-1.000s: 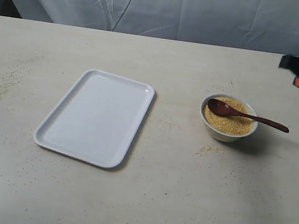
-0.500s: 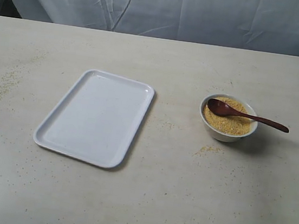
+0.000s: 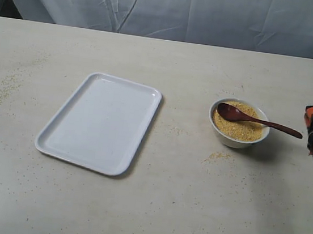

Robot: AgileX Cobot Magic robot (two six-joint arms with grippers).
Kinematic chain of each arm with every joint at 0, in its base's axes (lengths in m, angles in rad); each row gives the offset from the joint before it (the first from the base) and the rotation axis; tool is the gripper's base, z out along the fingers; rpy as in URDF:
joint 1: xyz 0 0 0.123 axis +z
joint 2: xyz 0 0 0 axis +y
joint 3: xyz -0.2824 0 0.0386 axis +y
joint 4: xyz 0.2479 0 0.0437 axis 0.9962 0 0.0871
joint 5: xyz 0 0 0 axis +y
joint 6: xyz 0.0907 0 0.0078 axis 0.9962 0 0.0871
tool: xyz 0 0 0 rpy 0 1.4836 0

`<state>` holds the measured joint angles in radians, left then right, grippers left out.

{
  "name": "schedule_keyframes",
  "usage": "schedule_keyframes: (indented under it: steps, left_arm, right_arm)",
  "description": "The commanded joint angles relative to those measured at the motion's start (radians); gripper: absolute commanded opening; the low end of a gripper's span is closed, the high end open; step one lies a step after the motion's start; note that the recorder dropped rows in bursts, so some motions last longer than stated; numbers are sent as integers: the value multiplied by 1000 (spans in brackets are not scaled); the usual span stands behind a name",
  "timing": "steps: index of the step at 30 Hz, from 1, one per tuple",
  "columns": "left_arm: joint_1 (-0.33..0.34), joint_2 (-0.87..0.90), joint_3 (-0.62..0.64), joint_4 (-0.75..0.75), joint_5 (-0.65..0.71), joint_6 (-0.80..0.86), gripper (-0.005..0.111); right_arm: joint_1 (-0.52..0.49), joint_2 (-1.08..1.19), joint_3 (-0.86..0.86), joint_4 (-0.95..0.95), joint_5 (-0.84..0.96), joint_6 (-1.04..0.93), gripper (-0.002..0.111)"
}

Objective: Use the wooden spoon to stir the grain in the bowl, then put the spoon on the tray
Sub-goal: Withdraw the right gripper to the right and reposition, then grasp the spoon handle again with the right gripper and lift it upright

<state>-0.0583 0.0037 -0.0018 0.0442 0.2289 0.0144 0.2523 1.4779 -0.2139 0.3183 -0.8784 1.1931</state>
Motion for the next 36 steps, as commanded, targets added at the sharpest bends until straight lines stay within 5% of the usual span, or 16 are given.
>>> schedule_keyframes:
  steps: [1,4,22,25,31,36]
  left_arm:
    - [-4,-4,2,2,-12,-4,0]
    - [-4,-4,2,2,-12,-4,0]
    - [-4,-4,2,2,-12,-4,0]
    - [-4,-4,2,2,-12,-4,0]
    - [-4,-4,2,2,-12,-4,0]
    - [-4,-4,2,2,-12,-4,0]
  right_arm:
    - [1,75,4,-49,-13,128,45]
    - [1,98,4,-39,32,160,53]
    - [1,399,-215,12,25,167,53]
    - [1,419,-230,24,2,167,43]
    - [1,423,-230,91,23,167,2]
    - [1,421,-230,91,-57,130,-1]
